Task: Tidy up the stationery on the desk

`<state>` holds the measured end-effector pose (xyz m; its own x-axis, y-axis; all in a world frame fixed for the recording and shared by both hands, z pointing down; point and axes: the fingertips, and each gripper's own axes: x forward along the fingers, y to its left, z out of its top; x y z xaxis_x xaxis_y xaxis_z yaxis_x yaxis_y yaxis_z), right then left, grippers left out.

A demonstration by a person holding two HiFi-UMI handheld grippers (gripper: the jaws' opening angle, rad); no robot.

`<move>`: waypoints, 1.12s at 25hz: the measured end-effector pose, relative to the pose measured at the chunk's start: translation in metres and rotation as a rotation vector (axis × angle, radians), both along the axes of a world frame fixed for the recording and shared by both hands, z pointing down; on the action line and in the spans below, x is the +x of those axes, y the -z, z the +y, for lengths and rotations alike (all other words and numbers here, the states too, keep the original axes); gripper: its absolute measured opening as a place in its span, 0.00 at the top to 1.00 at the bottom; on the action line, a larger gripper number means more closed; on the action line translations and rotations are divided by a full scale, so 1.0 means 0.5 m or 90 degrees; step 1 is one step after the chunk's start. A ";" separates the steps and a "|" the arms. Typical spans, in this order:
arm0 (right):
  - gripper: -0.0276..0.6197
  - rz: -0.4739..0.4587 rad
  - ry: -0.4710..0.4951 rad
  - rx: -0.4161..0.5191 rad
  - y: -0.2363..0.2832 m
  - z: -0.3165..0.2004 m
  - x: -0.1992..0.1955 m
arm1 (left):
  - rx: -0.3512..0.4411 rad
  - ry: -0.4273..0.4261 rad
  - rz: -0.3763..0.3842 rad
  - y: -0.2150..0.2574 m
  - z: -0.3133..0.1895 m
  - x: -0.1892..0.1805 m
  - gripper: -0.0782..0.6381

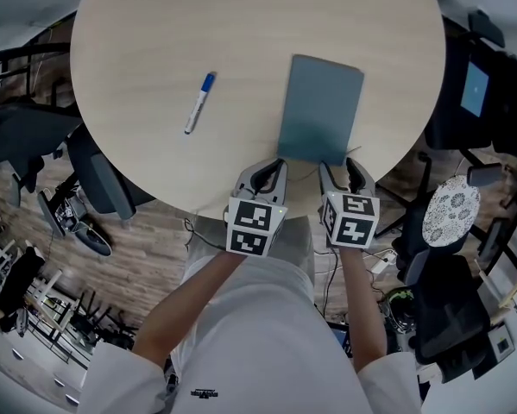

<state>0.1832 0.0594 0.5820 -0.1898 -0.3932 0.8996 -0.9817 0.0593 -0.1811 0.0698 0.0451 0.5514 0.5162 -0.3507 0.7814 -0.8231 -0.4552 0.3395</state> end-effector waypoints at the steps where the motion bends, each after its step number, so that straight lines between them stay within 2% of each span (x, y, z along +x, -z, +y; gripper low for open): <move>1: 0.55 0.030 0.009 0.017 0.010 -0.007 0.002 | 0.002 0.001 -0.001 0.002 -0.002 -0.004 0.86; 4: 0.55 0.070 0.026 0.063 0.047 -0.025 -0.010 | 0.008 0.001 -0.003 0.014 -0.006 -0.018 0.86; 8: 0.59 0.058 0.046 0.095 0.082 -0.045 -0.049 | 0.016 0.007 -0.006 0.030 -0.017 -0.040 0.86; 10: 0.78 0.058 0.038 0.115 0.098 -0.057 -0.061 | 0.022 0.015 -0.005 0.040 -0.025 -0.054 0.86; 13: 0.85 0.048 0.028 0.130 0.118 -0.074 -0.083 | 0.033 0.024 -0.009 0.055 -0.040 -0.082 0.86; 22: 0.86 0.022 0.059 0.145 0.152 -0.108 -0.165 | 0.059 0.051 -0.027 0.088 -0.072 -0.177 0.86; 28: 0.86 -0.020 0.081 0.141 0.162 -0.123 -0.240 | 0.063 0.042 -0.047 0.084 -0.077 -0.233 0.86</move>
<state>0.0634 -0.0020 0.5012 -0.2773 -0.5514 0.7868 -0.9577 0.2243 -0.1802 -0.0468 0.0068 0.5094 0.4318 -0.4587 0.7766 -0.8735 -0.4275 0.2331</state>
